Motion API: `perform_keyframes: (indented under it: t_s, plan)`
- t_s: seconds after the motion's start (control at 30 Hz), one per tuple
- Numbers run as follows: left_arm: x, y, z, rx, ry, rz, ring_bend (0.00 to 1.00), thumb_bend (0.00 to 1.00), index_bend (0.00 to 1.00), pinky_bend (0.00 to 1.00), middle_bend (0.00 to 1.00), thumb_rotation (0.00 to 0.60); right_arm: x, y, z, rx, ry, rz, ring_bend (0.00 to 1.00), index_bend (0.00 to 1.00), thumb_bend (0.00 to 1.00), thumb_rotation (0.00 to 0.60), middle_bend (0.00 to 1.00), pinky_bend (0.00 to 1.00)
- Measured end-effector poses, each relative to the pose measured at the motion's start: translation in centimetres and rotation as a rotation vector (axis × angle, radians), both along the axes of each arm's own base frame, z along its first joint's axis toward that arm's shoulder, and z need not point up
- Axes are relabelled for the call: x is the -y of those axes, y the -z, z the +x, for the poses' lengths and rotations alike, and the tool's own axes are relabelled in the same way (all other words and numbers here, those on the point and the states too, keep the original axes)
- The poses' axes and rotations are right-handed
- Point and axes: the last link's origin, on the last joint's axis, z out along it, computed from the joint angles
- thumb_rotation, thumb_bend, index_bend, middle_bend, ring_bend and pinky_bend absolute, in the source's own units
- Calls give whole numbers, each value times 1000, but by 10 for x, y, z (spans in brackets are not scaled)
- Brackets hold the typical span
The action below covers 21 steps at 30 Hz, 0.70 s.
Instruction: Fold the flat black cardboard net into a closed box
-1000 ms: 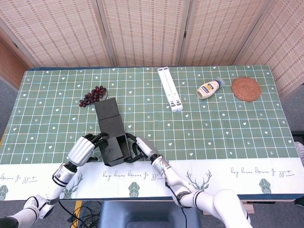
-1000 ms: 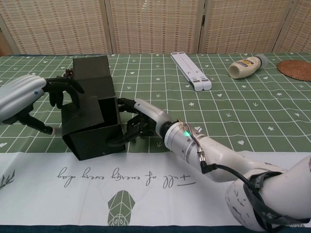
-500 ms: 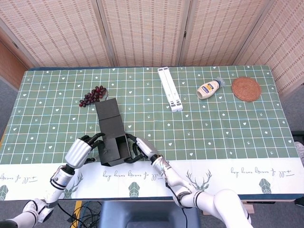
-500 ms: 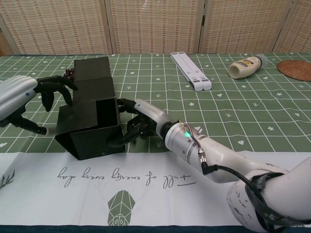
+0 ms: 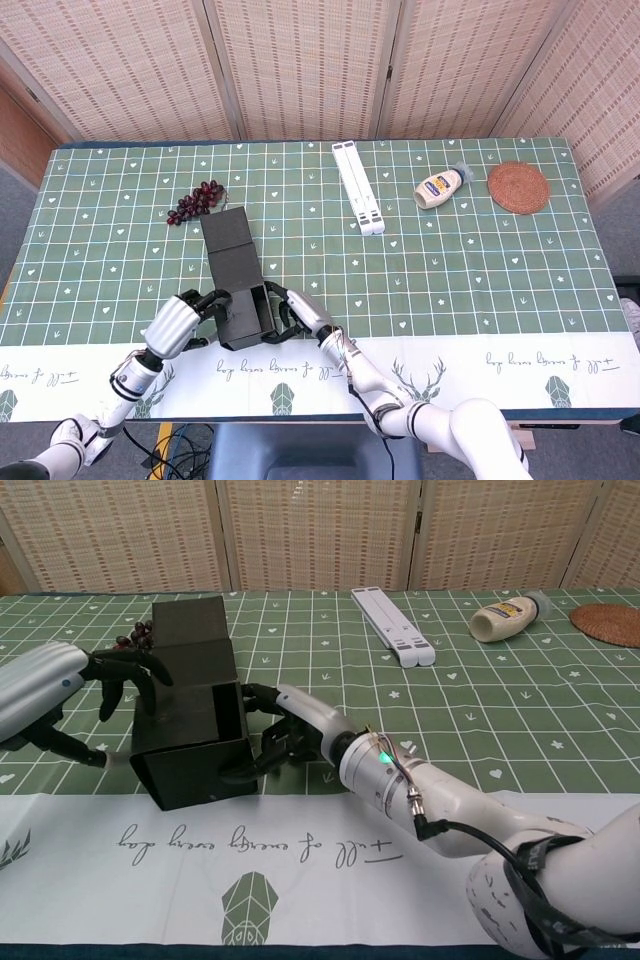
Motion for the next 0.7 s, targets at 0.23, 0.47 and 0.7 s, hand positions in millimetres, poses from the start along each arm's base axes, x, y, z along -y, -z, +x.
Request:
perform_keyframes:
  t_s: [0.23, 0.47, 0.7]
  plan:
    - [-3, 2, -1, -28, 1, -12, 658, 117, 504, 533, 347, 600, 0, 1, 0, -3, 0, 4, 739, 157, 182, 600, 346, 1000]
    - [-1, 5, -2, -34, 0, -45, 662, 117, 499, 533, 351, 600, 0, 2, 0, -4, 2, 8, 739, 157, 181, 600, 346, 1000]
    - [-3, 9, 2, -51, 17, -67, 662, 117, 546, 533, 401, 600, -1, 2, 0, -4, -3, 12, 738, 157, 181, 600, 346, 1000]
